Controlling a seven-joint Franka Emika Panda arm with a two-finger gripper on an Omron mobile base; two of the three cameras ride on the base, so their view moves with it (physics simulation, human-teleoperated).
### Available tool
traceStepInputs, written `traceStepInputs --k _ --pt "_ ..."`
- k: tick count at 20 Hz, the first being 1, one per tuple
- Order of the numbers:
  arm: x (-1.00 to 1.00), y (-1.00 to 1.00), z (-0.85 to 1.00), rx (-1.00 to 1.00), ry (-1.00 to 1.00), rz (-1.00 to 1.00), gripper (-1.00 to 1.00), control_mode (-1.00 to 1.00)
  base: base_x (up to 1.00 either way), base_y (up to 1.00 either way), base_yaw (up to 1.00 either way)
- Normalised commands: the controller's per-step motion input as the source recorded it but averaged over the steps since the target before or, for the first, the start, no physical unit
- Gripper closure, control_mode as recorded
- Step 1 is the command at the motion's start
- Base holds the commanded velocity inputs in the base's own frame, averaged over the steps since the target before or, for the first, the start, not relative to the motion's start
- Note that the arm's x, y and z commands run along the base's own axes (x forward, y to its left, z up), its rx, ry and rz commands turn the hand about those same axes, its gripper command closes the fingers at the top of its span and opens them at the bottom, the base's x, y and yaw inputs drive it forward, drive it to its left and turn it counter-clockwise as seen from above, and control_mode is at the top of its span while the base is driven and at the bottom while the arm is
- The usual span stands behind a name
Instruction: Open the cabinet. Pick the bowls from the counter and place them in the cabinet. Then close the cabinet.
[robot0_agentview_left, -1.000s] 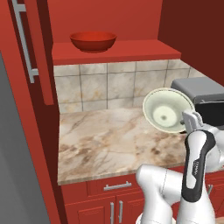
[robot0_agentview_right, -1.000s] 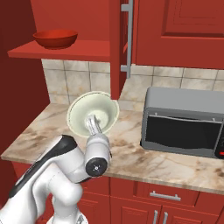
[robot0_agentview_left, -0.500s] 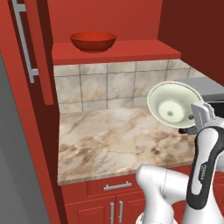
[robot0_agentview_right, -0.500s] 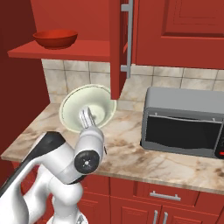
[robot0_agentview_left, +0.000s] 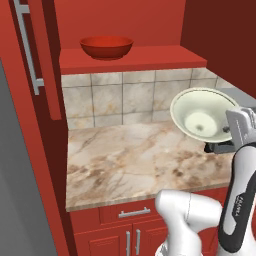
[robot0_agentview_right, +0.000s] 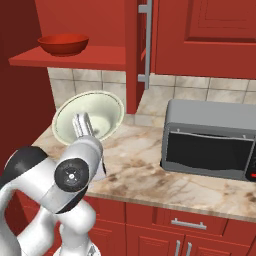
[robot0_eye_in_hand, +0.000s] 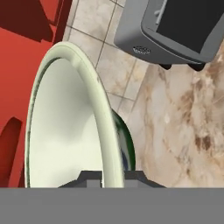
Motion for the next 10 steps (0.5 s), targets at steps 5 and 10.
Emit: traceStepInputs --k 5,10 --pt "-0.53 0.17 0.24 0.0 -0.04 -0.21 1.0 -1.0 0.0 0.0 0.0" --pt "-0.33 0.12 0.24 -0.01 -0.11 -0.27 1.0 -1.0 0.0 0.0 0.0"
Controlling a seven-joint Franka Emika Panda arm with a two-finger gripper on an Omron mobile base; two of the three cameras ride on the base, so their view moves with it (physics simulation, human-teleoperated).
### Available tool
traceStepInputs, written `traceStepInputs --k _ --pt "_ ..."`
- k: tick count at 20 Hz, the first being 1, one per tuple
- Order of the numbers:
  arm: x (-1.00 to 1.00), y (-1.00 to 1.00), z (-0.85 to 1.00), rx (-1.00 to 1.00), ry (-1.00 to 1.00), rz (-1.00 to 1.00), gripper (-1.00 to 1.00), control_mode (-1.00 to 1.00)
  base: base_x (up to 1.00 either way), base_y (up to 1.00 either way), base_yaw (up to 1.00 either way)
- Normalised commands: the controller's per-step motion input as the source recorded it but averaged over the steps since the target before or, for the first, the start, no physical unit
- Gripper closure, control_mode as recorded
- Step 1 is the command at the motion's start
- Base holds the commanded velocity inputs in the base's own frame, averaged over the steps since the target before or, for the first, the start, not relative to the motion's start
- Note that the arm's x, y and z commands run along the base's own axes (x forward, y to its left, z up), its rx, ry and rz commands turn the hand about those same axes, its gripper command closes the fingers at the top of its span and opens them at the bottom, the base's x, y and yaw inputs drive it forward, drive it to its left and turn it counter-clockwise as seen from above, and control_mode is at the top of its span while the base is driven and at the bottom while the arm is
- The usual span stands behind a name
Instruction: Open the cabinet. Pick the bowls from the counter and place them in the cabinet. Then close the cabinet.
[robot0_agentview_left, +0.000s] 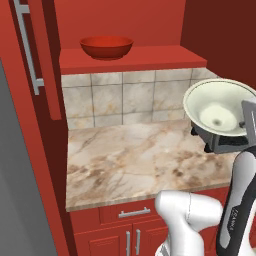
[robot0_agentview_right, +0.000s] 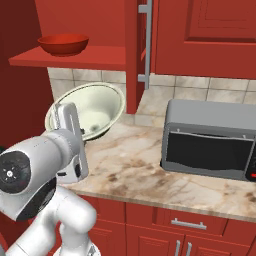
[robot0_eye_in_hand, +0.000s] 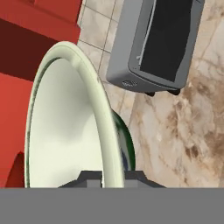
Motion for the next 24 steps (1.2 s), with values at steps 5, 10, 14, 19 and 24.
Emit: traceStepInputs --k 5,10,14,19,24 --pt "-0.1 0.15 0.18 0.0 -0.04 -0.18 1.0 -1.0 0.0 0.0 0.0" --pt "0.0 0.2 0.08 0.0 0.0 -0.01 1.0 -1.0 0.0 0.0 0.0" --pt "0.0 0.08 0.15 0.0 0.0 0.0 1.0 -1.0 0.0 0.0 0.0" --pt "0.0 0.01 0.23 0.0 -0.04 0.0 1.0 -1.0 0.0 0.0 0.0" --pt "0.0 0.0 0.27 0.0 -0.04 0.0 1.0 -1.0 0.0 0.0 0.0"
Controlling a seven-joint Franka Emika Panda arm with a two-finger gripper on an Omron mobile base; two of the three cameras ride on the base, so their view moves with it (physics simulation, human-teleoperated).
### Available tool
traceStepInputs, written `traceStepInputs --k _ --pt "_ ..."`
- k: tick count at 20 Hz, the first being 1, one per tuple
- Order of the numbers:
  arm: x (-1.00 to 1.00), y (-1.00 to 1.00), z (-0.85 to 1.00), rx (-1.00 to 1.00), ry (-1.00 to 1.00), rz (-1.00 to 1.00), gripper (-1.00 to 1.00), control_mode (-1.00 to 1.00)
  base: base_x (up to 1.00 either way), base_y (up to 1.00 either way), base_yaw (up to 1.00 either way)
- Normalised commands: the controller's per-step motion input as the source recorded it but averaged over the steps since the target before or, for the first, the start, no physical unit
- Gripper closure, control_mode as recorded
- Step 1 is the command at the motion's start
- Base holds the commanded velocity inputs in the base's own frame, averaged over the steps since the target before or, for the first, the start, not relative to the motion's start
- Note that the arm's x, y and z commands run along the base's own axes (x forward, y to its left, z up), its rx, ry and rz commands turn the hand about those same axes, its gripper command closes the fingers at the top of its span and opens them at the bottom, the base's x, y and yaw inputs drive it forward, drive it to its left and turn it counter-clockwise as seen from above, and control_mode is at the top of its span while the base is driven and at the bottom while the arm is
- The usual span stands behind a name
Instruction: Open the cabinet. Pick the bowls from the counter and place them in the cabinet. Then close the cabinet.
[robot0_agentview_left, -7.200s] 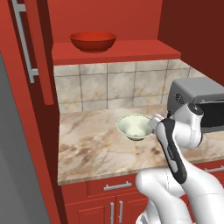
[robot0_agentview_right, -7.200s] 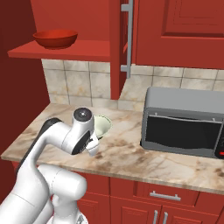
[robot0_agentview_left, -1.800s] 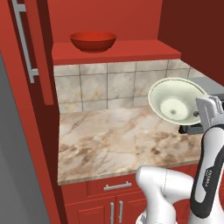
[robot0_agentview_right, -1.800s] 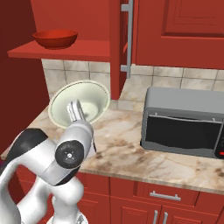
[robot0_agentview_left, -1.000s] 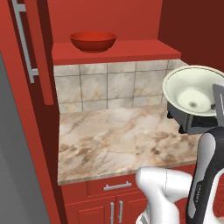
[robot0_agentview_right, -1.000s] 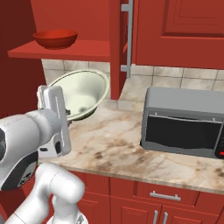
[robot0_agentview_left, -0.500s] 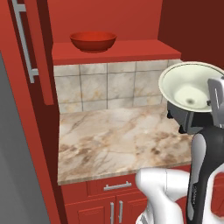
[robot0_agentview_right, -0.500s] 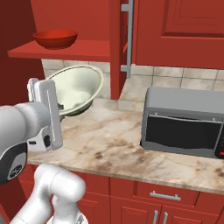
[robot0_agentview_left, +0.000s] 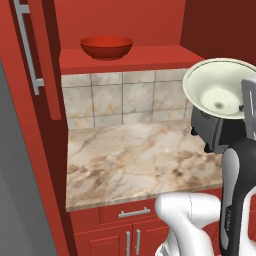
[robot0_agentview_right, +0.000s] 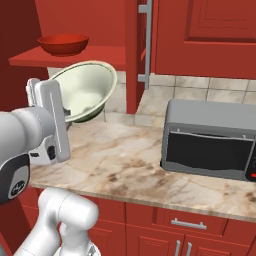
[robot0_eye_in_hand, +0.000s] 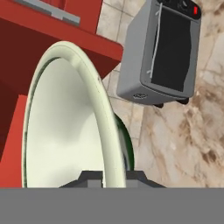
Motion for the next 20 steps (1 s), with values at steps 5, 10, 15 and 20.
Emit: traceStepInputs --k 5,10,15,20 --pt "0.0 0.0 0.28 0.0 -0.05 0.0 1.0 -1.0 0.0 0.0 0.0" --pt "0.11 0.07 0.22 0.0 0.0 0.0 1.0 -1.0 0.0 0.0 0.0" --pt "0.28 0.13 0.12 0.0 0.0 0.0 1.0 -1.0 0.0 0.0 0.0" --pt "0.46 0.1 0.02 0.0 0.0 0.0 1.0 -1.0 0.0 0.0 0.0"
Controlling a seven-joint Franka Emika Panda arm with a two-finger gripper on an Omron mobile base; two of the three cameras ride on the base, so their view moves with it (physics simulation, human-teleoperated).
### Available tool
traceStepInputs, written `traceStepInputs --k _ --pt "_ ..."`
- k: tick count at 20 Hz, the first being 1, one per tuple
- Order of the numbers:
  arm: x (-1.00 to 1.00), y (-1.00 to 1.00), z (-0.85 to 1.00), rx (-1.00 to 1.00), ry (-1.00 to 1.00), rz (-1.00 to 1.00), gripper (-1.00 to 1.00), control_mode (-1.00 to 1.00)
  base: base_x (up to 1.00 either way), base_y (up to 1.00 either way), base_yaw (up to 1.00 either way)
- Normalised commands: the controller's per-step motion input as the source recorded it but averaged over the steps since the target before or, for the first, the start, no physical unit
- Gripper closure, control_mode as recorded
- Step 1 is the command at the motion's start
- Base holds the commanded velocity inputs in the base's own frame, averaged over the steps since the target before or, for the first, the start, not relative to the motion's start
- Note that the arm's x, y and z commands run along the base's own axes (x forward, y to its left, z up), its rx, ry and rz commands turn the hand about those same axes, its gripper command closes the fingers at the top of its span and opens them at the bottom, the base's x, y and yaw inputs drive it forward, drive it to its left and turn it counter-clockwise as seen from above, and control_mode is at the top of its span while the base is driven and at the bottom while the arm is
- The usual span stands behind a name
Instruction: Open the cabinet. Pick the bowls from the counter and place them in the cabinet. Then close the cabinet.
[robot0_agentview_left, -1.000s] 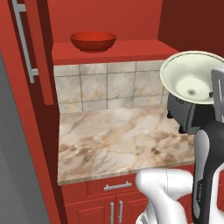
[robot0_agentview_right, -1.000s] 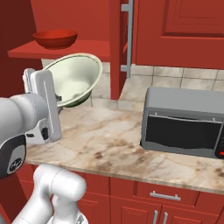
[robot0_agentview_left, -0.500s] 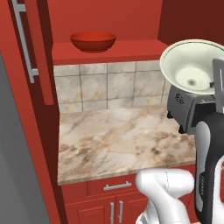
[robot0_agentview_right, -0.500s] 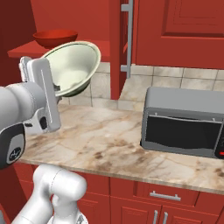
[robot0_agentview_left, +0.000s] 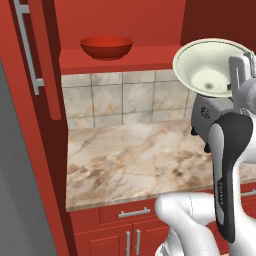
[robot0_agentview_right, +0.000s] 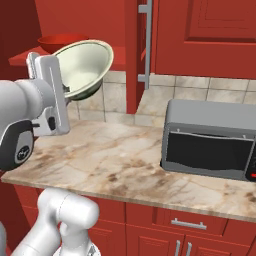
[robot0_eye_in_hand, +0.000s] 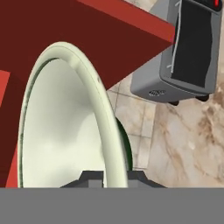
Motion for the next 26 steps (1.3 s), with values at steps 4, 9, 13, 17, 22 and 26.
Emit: traceStepInputs --k 4,9,13,17,22,26 --pt "0.53 0.01 0.0 0.0 -0.05 0.0 1.0 -1.0 0.0 0.0 0.0" --pt "0.47 0.0 0.0 0.0 -0.06 0.0 1.0 -1.0 0.0 0.0 0.0" --pt "0.45 0.02 0.01 0.0 -0.07 0.0 1.0 -1.0 0.0 0.0 0.0" --pt "0.42 0.06 0.04 0.0 -0.02 0.0 1.0 -1.0 0.0 0.0 0.0" --pt "0.32 0.01 0.19 0.0 0.0 0.0 1.0 -1.0 0.0 0.0 0.0" --pt "0.35 0.0 0.24 0.0 0.0 0.0 1.0 -1.0 0.0 0.0 0.0"
